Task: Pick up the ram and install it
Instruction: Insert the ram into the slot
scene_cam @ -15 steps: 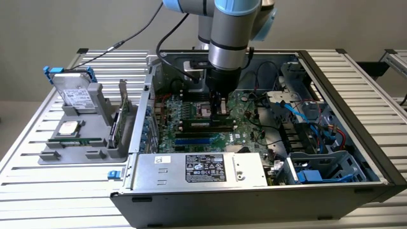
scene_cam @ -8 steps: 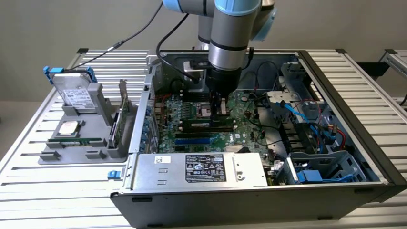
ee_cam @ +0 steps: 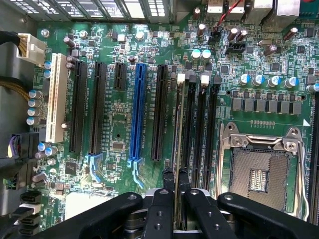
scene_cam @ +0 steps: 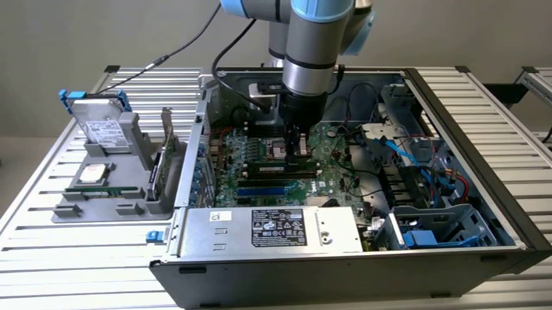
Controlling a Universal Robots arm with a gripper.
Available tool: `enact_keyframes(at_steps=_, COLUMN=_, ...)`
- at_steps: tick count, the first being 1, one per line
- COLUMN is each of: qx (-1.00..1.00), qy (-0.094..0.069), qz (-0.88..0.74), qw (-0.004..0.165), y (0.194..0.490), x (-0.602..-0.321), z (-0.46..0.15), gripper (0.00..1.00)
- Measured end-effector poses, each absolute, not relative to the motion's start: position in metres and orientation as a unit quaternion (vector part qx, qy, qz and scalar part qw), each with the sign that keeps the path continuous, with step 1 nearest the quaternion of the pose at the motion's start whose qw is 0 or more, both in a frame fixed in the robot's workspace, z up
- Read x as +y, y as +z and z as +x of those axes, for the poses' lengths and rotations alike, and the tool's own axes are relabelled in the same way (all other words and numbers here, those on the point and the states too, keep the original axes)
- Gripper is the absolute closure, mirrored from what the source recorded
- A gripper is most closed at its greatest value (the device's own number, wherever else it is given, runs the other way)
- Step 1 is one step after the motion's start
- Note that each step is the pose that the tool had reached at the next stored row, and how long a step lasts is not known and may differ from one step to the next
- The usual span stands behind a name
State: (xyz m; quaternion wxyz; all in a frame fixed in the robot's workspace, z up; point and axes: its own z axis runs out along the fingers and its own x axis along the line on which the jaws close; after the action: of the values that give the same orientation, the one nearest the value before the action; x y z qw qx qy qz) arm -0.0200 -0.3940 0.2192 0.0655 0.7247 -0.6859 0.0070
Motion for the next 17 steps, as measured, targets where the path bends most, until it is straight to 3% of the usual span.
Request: enact_keyframes(at_steps=17, qx=-0.686, qy=0.007, qz=0.725, qw=0.065, y=0.2159, x=-0.3939, z=-0.0200, gripper=0.86)
